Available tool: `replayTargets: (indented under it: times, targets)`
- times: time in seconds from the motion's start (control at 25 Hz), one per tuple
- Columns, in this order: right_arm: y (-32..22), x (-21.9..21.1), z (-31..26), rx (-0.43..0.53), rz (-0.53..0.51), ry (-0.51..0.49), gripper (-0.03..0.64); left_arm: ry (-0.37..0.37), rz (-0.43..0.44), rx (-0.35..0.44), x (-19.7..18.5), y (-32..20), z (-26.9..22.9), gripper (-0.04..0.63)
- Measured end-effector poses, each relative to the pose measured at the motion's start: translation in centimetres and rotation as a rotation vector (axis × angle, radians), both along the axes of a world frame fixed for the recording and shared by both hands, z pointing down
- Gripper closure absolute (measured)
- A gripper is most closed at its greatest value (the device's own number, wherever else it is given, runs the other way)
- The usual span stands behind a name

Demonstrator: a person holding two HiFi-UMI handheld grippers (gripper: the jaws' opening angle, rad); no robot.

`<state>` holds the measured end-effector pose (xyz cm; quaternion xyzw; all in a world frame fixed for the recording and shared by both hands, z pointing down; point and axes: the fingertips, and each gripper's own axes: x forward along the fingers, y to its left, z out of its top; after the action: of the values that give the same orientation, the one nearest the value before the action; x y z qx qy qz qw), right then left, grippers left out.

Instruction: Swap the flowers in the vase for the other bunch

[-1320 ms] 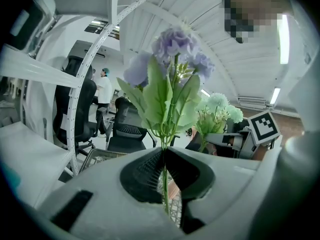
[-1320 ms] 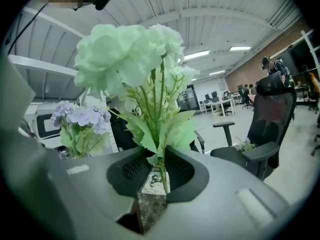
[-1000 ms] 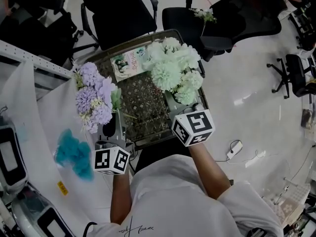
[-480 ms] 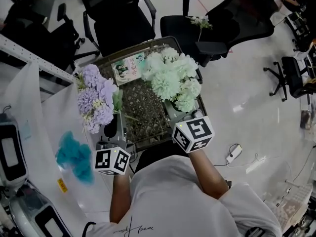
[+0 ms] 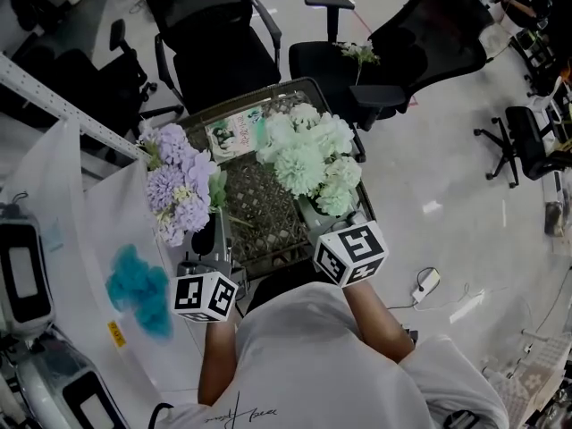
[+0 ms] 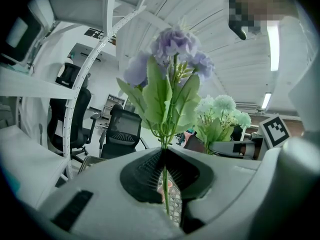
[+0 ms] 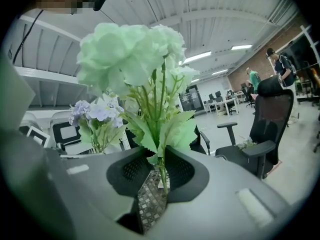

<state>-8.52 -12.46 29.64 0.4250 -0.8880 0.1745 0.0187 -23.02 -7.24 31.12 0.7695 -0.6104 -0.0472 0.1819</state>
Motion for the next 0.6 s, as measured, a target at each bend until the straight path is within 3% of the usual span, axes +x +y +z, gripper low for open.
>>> replayTargets:
  times: [0.6]
  targets:
    - [3.9, -0.4, 0.0, -0.037, -0.051, -0.009, 0.537, -0.004, 0.003, 0.014, -0.4, 1.7, -1.0, 0.575]
